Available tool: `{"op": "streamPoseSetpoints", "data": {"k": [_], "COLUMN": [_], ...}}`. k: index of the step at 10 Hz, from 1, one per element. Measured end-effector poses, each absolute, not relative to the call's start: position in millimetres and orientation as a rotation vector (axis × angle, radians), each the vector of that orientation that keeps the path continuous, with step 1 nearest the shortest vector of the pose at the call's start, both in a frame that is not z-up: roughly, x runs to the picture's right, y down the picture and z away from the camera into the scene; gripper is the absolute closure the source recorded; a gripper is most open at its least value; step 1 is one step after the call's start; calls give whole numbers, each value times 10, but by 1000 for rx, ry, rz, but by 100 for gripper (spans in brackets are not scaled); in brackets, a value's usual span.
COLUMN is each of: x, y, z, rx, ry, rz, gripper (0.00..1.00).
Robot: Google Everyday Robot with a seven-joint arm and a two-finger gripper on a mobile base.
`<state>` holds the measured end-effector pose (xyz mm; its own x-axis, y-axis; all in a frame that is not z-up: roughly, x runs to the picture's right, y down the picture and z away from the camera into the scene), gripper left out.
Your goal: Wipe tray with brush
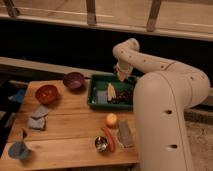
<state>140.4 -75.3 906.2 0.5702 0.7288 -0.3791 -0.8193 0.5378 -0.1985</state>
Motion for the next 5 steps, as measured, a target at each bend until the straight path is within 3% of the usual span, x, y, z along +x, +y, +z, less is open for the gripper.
{"op": "streamPoseSetpoints", "data": {"k": [5], "x": [924], "y": [-563], "z": [8974], "rx": [-443], "ry": [136], "rz": [882], "gripper": [100]}}
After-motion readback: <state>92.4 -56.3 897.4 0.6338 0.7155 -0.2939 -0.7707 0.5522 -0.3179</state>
